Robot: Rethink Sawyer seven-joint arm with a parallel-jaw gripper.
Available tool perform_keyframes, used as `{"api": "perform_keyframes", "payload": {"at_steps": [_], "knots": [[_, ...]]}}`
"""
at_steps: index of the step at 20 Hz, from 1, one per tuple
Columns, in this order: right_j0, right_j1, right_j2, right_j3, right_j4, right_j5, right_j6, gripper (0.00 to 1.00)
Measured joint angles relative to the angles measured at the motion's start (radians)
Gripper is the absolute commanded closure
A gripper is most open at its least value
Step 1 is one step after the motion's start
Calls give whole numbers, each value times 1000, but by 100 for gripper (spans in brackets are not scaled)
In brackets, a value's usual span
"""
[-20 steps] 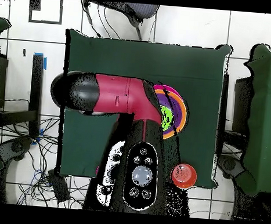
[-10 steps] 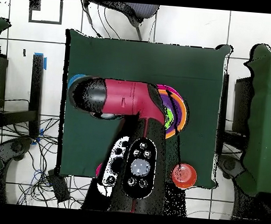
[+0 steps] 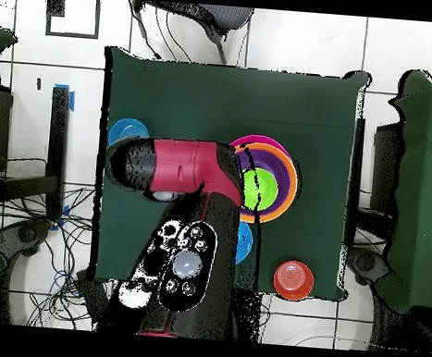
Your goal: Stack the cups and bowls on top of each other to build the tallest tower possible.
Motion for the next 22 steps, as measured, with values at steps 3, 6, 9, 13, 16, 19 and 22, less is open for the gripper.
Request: {"api": "perform_keyframes", "payload": {"at_steps": [3,6,9,13,16,19,22], "knots": [[35,0,-16,0,1,0,67,0],[49,0,-18,-1,1,6,99,0],[55,0,-18,-2,6,30,123,0],[55,-2,-20,-2,7,75,126,0],[55,-1,-24,-6,7,97,126,0],[57,4,-33,-16,7,108,126,0],[63,18,-50,-30,7,109,126,0]]}}
